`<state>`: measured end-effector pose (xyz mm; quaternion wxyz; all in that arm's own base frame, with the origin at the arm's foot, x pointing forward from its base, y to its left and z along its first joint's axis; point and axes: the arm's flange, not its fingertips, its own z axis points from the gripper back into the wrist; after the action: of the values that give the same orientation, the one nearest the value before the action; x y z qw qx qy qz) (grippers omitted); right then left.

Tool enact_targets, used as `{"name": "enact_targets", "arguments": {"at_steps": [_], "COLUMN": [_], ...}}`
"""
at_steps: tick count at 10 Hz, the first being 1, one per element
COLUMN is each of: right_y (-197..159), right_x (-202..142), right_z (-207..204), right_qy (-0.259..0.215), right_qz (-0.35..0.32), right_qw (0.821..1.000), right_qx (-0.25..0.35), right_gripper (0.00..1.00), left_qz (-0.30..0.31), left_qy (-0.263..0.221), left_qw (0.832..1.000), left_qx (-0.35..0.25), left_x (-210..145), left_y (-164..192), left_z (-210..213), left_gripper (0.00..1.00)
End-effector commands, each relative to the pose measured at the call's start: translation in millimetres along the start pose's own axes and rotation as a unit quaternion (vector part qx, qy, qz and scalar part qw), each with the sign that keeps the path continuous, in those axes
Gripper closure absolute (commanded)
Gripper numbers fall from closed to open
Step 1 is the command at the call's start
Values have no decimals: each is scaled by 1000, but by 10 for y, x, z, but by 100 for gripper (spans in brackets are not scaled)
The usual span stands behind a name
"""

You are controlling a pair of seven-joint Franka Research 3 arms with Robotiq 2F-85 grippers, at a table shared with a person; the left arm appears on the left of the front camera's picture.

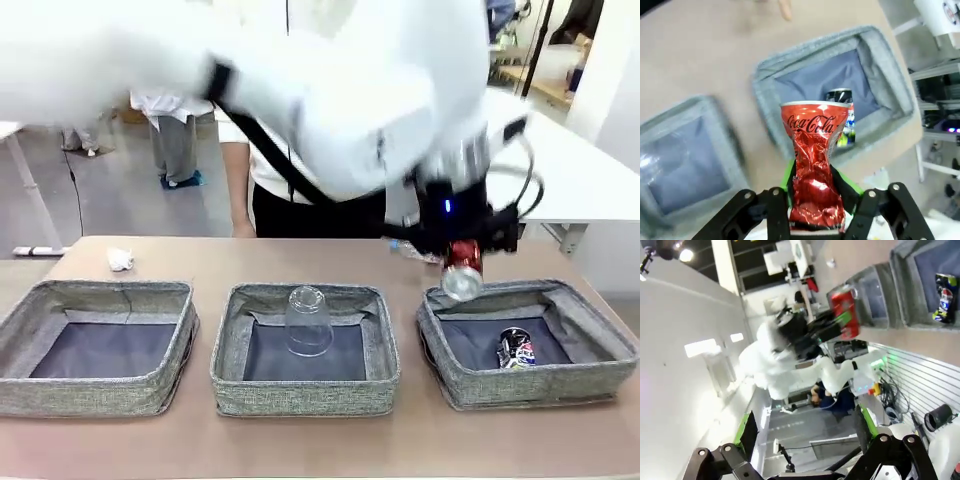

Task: Sort the waste into the appropriate baskets.
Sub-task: Place the picked waste into the Fabric basket indicated by the person.

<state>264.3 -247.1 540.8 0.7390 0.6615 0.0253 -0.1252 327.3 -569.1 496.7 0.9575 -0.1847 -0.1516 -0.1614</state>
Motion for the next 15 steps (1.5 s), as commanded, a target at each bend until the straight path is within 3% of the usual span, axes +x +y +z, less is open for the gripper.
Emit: {"name": "enact_targets", "arguments": {"at_steps": [1,3,8,9,11,15], "right_y": [92,92,92,92,92,92], "right_x": [312,312,312,312,312,312], "right_z": [-533,-533,-533,-533,-533,-533], "right_qy": [57,57,57,57,57,57], "right_qz": [-7,-7,-7,-7,-7,-7], "right_qw": [998,998,998,998,998,998], "right_qx": [-34,-34,-34,-34,-34,-34], "right_gripper": [0,0,0,0,0,0], "left_qz": [30,6,-6,-19,-24,-29], "left_qy": [12,5,39,49,45,54], "left_qw": [999,1000,999,999,999,998], "left_qx": [-3,15,10,7,8,5], "left_x": [648,696,664,651,619,606], "left_y": [-392,-615,-602,-592,-600,-619], "left_z": [-532,-769,-863,-882,-870,-855], "left_gripper": [69,69,69,27,0,0]}}
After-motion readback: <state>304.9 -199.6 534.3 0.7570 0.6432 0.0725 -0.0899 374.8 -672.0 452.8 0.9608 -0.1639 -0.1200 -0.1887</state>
